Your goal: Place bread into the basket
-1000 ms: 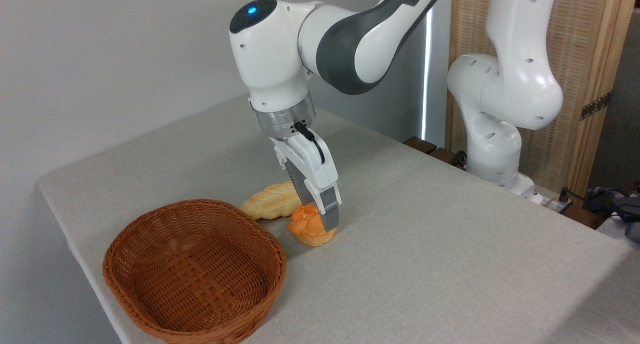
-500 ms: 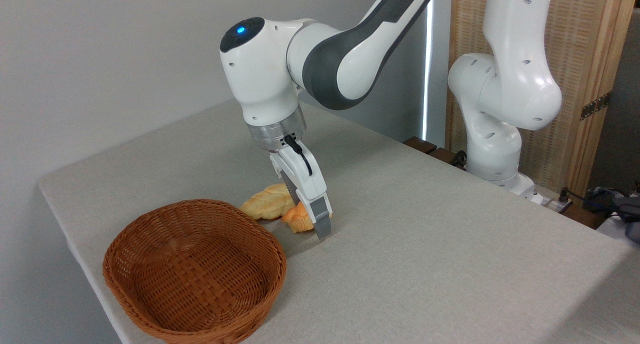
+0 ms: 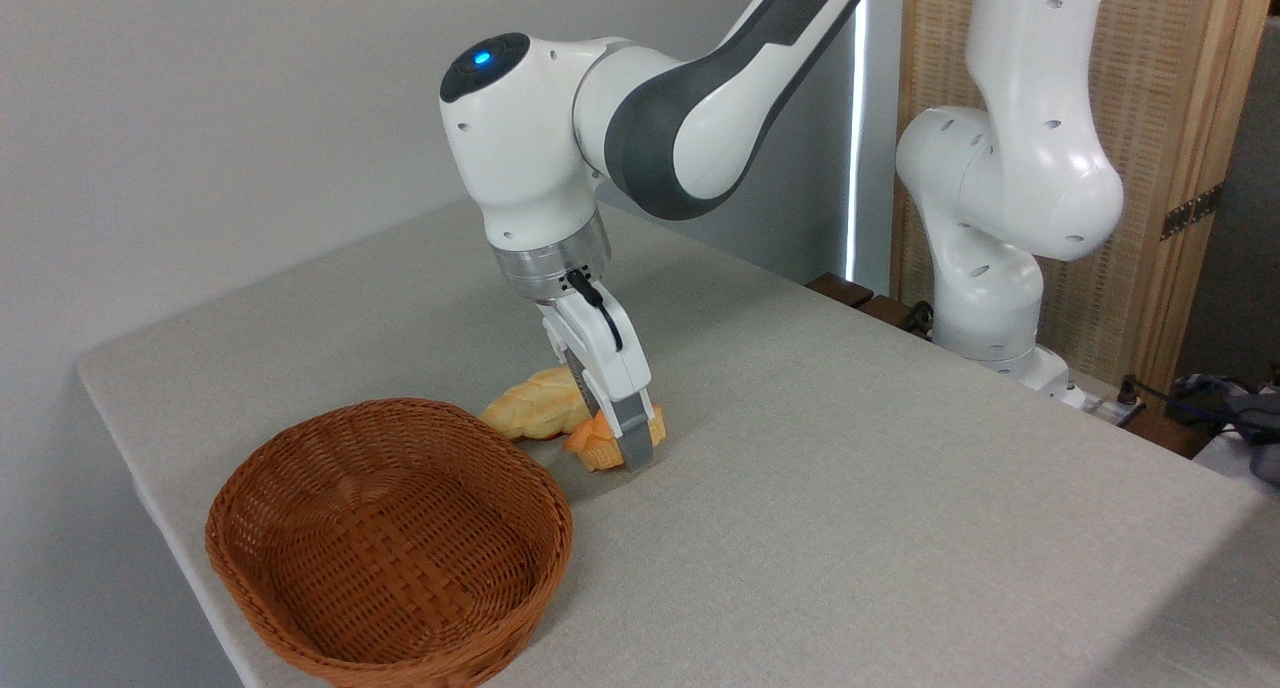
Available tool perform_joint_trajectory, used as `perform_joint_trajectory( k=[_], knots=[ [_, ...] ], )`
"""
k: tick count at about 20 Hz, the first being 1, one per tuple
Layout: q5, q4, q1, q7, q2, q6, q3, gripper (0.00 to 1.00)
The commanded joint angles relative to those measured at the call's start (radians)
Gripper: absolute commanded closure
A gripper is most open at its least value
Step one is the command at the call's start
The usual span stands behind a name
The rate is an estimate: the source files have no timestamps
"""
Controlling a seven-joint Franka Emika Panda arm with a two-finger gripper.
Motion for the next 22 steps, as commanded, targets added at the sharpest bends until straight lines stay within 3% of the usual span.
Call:
perform_joint_trajectory(
  k=[1,9,12,14,16,22],
  knots=[
    [0.016,-0.003,-0.002,0.009,-0.002,0.020,0.006,0.51],
    [0.014,0.055,0.001,0.010,-0.029,-0.073,0.017,0.50],
    [-0.001,0.118,0.001,0.007,-0.031,-0.121,0.017,0.50],
    [-0.042,0.150,0.001,0.004,-0.029,-0.118,0.018,0.50],
    [-0.081,0.192,0.001,0.006,-0.025,-0.090,0.018,0.50],
    [-0.084,0.221,0.015,-0.002,0.015,0.160,0.023,0.50]
  ],
)
